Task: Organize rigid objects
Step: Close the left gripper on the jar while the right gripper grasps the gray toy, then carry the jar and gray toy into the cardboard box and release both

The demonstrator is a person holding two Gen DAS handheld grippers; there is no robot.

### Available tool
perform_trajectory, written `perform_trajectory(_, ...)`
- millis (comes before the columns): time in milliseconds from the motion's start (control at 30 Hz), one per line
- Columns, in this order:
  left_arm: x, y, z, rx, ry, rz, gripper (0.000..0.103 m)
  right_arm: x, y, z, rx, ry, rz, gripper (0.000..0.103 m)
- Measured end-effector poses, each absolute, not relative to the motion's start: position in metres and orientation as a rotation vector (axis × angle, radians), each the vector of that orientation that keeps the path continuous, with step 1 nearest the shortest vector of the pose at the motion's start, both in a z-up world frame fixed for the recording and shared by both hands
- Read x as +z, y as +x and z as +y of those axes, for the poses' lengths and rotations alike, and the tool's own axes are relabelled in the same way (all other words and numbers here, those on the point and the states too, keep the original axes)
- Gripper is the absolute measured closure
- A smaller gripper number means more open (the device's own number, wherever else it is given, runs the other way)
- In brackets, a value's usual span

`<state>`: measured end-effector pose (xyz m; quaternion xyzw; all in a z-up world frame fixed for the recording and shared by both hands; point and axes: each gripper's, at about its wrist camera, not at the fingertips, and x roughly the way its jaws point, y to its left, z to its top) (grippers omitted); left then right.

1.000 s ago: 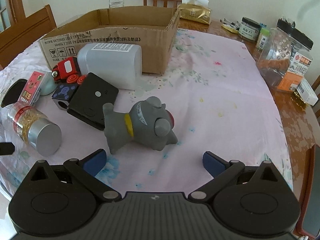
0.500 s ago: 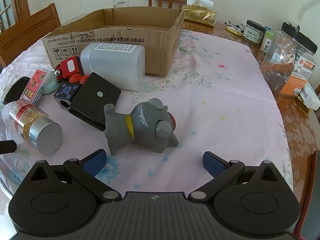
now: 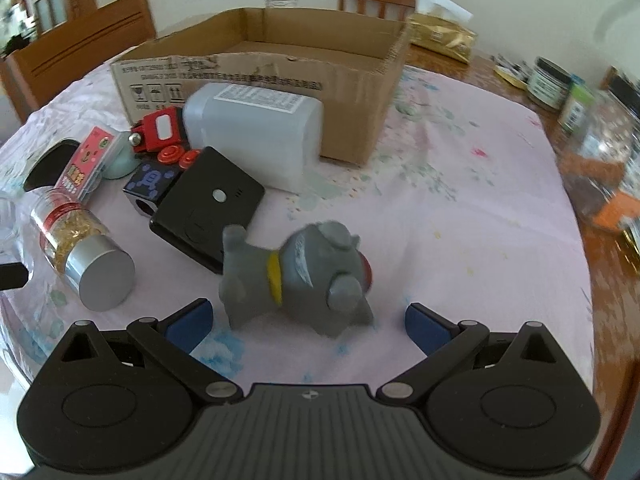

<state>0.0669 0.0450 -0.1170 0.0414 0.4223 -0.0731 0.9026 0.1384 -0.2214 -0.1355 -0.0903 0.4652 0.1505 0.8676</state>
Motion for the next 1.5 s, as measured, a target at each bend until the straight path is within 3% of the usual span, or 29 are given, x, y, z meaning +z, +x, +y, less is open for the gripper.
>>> perform_trajectory(267,-0.112,0.067,0.046,-0.133,0.087,0.867,0.006,-0.134,0.152,-0.219,0.412,-0.244,0.974,0.001)
perform_trajectory(600,-0.108,0.071,0.046,-0.142,0.087,0.882,0.012,-0.125,0.154,-0.215,0.422,-0.261,0.984,0.024)
perform_trajectory(1033,-0.068,0.086,0.045,-0.202,0.141,0.944,0.012,-0.087,0.159,-0.222,0.409,-0.271,0.986,0.025)
perform_trajectory(1500,0.014,0.128,0.014,-0.273,0.198,0.829,0.012,-0.007,0.198,-0.226,0.518,-0.271,0.833,0.025)
